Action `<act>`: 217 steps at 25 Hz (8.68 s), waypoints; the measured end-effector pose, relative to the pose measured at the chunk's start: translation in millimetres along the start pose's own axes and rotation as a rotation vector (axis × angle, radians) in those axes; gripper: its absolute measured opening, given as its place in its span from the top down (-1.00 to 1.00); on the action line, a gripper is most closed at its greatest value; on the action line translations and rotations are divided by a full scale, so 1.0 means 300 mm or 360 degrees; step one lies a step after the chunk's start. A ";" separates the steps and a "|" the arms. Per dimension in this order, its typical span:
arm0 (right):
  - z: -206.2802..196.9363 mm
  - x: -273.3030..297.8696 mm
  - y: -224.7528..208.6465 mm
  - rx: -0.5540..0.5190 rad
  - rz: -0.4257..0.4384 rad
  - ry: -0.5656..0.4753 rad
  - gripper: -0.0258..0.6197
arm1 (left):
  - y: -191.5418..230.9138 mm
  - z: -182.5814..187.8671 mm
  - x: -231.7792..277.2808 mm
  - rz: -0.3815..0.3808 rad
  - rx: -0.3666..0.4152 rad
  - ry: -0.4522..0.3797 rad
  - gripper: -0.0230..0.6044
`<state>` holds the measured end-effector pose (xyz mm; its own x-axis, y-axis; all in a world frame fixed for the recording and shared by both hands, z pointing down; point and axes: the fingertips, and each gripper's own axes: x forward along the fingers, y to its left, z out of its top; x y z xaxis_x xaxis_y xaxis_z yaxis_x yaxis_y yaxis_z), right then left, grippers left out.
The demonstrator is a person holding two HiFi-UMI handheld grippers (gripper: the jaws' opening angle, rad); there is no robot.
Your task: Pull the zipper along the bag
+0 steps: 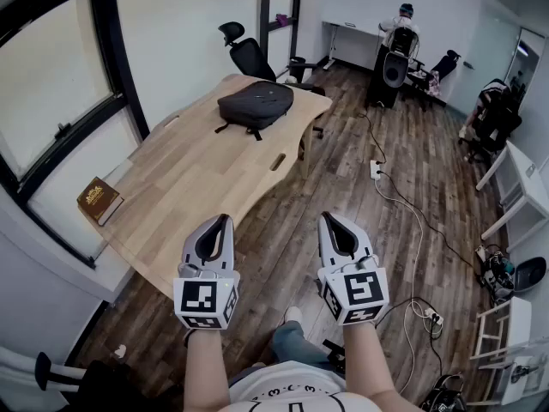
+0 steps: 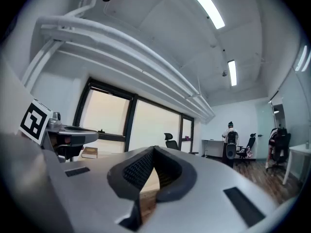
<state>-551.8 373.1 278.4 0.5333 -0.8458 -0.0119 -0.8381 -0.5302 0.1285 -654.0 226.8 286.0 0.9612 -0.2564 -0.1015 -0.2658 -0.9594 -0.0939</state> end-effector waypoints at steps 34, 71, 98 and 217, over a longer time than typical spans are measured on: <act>-0.197 0.824 -0.956 0.0064 0.0020 0.0046 0.76 | -0.189 -0.194 1.378 -0.0152 -0.0095 0.0091 0.86; -0.512 2.233 -1.219 0.0481 0.0813 0.0358 0.76 | 0.463 -0.572 2.186 0.0686 -0.0251 0.0431 0.59; -0.901 2.672 -1.122 0.0269 0.1537 0.0982 0.25 | 0.618 -0.908 2.385 0.1203 -0.0518 0.0781 0.58; -1.326 3.047 -1.356 -0.1010 0.1890 0.1389 0.74 | 0.612 -1.175 2.339 0.1428 -0.0353 0.1321 0.38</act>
<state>322.4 -161.2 609.9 -0.2676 -0.3329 0.9042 -0.7435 0.6682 0.0259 -2.6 -170.6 546.7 0.2234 -0.7509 0.6215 -0.9126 -0.3851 -0.1373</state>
